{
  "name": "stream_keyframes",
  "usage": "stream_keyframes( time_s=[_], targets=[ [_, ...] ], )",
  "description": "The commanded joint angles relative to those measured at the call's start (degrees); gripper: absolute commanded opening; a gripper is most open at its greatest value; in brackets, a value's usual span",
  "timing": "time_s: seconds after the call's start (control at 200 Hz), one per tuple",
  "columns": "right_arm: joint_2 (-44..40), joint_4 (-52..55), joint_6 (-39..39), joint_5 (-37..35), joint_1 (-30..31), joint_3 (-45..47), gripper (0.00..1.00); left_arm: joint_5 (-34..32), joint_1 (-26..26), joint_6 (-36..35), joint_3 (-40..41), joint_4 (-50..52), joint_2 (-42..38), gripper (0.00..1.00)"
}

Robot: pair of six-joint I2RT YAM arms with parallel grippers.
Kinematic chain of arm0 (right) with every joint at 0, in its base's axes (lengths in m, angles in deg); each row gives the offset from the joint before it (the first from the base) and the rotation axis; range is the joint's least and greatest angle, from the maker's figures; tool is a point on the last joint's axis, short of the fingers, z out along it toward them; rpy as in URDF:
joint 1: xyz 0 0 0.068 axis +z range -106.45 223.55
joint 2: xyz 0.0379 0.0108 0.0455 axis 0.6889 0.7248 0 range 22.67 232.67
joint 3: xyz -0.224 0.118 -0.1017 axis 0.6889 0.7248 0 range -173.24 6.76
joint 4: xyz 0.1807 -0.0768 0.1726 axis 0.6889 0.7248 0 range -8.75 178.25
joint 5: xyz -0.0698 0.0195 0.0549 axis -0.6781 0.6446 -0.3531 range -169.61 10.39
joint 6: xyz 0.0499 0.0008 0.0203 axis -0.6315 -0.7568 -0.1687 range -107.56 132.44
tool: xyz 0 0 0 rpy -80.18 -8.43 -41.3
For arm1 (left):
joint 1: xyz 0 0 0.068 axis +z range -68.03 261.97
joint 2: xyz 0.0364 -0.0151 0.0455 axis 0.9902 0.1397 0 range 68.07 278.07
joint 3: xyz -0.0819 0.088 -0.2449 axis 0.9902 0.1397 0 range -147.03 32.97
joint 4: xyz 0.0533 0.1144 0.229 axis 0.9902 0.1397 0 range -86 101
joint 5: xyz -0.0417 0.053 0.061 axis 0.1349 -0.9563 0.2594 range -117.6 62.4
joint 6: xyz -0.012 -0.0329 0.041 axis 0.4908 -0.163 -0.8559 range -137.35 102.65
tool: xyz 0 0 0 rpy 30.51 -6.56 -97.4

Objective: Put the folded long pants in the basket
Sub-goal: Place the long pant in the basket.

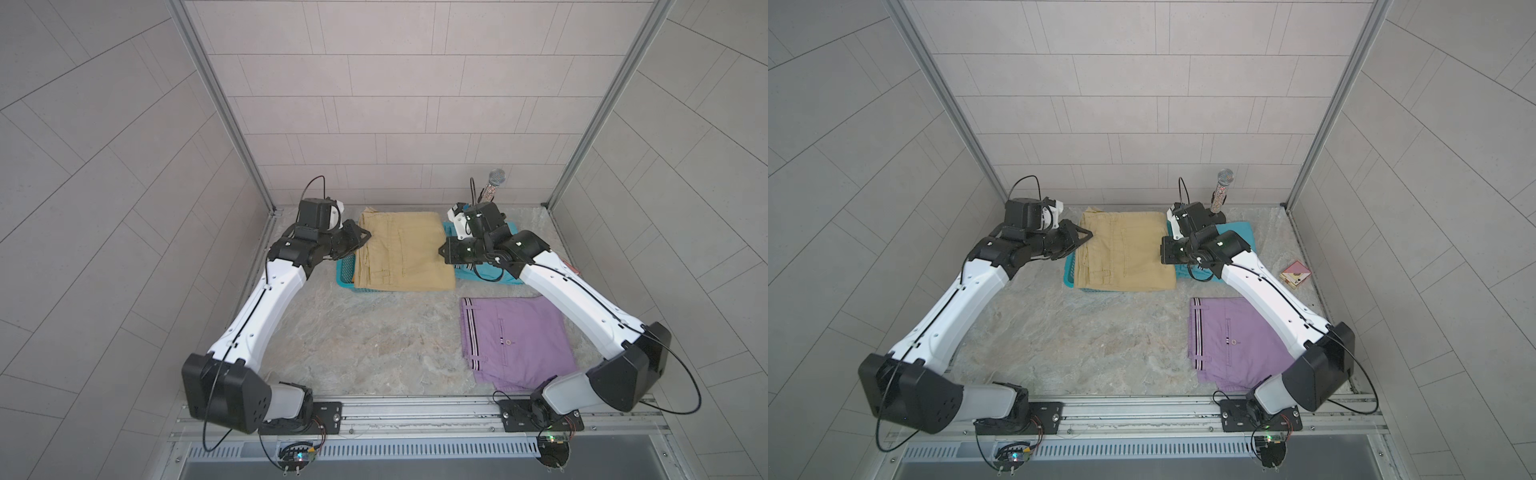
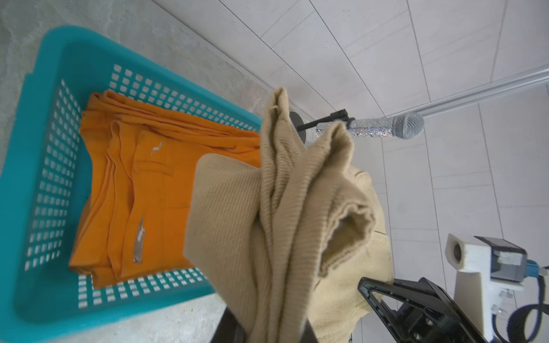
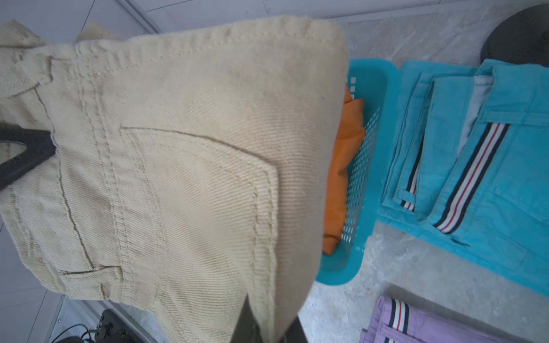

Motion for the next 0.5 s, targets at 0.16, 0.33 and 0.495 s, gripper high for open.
stream_keyframes(
  time_s=[0.16,0.33,0.495],
  targets=[
    [12.61,-3.21,1.98,0.32,-1.77,-8.18,0.0,0.73,2.91,-5.38,-10.0,-0.78,13.56,0.0],
    [17.02,-5.62,2.4,-1.51,-2.0,-8.09,0.0,1.56,3.41,-4.2,-11.3,-2.94,20.23,0.0],
    [20.74,-6.9,2.72,-1.85,-2.45,-6.26,0.0,1.76,3.43,-3.67,-10.4,-3.71,23.43,0.0]
  ],
)
